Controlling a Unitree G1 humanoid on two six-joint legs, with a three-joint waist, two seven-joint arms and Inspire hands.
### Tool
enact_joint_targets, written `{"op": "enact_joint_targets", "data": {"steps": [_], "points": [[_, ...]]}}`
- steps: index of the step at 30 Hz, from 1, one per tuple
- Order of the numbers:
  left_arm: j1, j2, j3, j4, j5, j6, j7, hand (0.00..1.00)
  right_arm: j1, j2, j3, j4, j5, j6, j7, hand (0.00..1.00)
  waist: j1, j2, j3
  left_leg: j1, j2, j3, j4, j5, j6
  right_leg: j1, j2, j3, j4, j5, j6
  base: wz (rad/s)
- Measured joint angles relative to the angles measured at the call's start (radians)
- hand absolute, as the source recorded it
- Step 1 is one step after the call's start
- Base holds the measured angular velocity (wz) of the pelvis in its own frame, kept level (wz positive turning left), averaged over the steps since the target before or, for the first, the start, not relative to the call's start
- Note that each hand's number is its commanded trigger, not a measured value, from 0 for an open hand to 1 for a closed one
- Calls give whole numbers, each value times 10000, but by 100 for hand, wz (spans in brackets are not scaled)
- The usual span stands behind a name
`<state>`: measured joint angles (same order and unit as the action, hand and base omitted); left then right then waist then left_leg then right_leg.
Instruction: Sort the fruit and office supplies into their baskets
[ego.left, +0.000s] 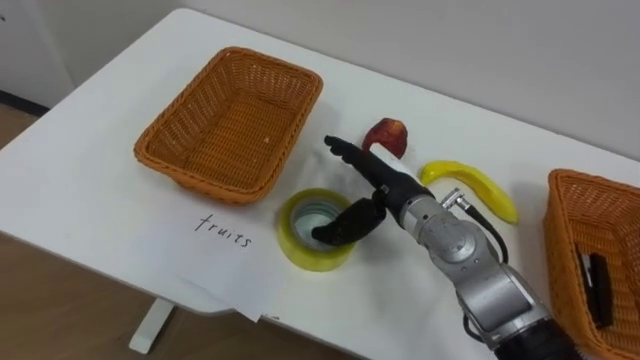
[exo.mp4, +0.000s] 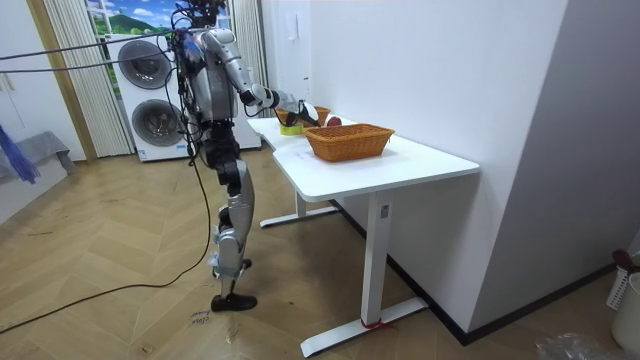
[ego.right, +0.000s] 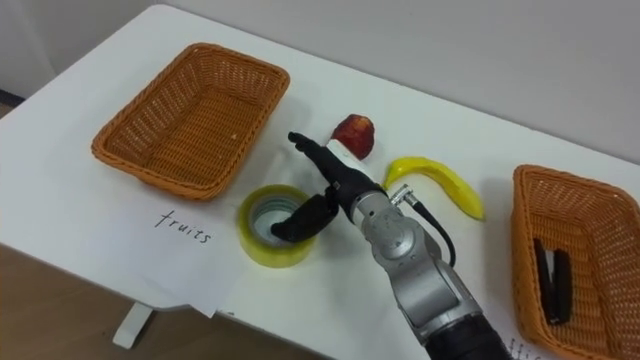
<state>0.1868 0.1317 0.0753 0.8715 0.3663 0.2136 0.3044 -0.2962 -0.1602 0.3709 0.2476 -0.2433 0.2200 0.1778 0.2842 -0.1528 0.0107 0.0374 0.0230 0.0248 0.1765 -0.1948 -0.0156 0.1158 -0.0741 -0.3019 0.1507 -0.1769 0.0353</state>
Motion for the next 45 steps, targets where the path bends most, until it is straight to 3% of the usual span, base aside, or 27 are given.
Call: {"op": "enact_joint_targets", "data": {"steps": [7,8,9,10,24,45], "points": [[12,-15,-11,-179,-9,-7,181,0,-17,23,-6,115,5,-2,85,0,7,-2,1,17,0,-1,-9,0,0,16,3,2,2,0,0,0],[14,-17,-10,-222,-4,-9,183,0,-33,31,-7,138,1,-2,91,5,12,-5,3,19,0,-1,-8,0,0,16,3,1,2,0,0,0],[20,-18,-10,-263,-4,-9,183,0,-37,32,-7,138,1,-4,95,79,12,-8,5,20,0,-1,-8,0,0,16,3,1,1,0,0,0],[21,-18,-9,-325,-3,-18,182,0,-43,33,-7,141,-1,-4,103,100,16,-12,7,21,0,0,-7,0,0,16,3,1,1,0,0,0],[49,-45,-26,-575,-4,-19,174,0,-202,16,-18,161,-984,3,96,100,241,9,25,59,-2,-13,-94,0,0,22,5,-1,1,0,0,0],[75,-47,-36,-540,-22,-101,332,0,-221,53,-10,163,-1071,-6,187,100,225,0,59,68,-4,-37,-87,0,0,39,2,5,-5,0,0,0]]}}
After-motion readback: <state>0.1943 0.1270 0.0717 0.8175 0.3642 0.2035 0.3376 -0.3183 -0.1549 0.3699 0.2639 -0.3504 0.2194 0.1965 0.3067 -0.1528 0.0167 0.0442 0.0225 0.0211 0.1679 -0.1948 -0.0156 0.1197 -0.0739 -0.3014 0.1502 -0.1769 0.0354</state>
